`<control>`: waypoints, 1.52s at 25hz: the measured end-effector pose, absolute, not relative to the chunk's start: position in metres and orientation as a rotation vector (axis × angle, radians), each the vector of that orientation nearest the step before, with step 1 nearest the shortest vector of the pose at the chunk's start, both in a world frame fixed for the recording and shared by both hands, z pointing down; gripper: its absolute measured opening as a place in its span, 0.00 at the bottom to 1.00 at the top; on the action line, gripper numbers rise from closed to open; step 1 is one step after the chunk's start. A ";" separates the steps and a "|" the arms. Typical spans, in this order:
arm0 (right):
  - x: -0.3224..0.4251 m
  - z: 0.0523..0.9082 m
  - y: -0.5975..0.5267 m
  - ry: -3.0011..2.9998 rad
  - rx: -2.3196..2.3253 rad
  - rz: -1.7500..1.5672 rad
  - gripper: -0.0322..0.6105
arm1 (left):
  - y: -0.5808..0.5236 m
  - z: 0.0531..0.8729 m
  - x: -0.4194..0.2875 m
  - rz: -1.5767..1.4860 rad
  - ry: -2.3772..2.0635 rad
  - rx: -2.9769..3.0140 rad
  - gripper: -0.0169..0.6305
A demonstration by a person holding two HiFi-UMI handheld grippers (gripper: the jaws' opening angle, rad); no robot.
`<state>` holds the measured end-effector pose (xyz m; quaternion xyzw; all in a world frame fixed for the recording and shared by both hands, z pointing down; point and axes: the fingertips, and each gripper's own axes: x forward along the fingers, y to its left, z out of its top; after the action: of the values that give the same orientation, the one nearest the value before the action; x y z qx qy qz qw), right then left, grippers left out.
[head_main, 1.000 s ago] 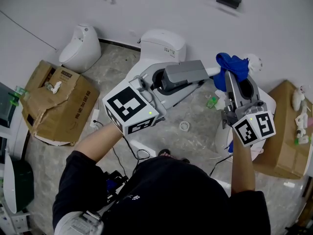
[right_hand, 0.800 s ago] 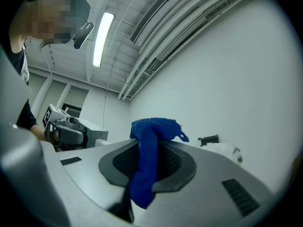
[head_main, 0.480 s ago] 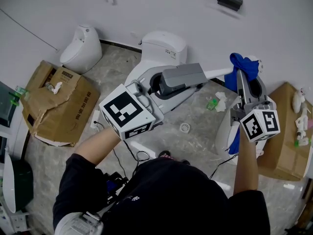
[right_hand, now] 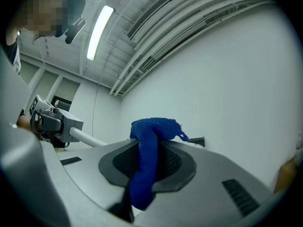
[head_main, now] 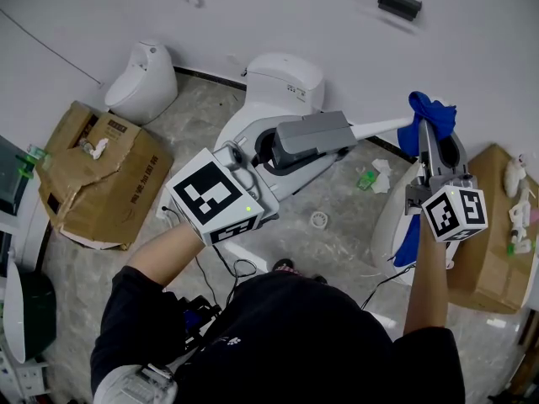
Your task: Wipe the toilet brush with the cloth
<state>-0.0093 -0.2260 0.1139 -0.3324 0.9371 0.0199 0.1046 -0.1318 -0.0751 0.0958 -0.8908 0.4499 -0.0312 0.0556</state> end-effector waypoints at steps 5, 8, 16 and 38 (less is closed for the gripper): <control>-0.002 0.108 -0.217 2.731 -0.927 0.059 0.17 | -0.077 0.098 -0.131 -0.070 1.383 -2.710 0.28; -0.002 0.093 -0.201 2.698 -0.876 0.073 0.17 | -0.080 0.096 -0.138 -0.053 1.397 -2.713 0.28; -0.016 0.068 -0.151 2.660 -0.699 0.074 0.17 | -0.084 0.094 -0.140 -0.034 1.416 -2.738 0.28; -0.074 0.077 -0.092 2.720 -0.426 0.106 0.17 | -0.078 0.083 -0.132 0.171 1.372 -2.879 0.28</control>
<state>-0.0741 -0.0918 0.0769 -0.1516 0.9688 0.0378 0.1922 -0.1319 -0.0777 0.0829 -0.9011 0.4294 0.0536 -0.0262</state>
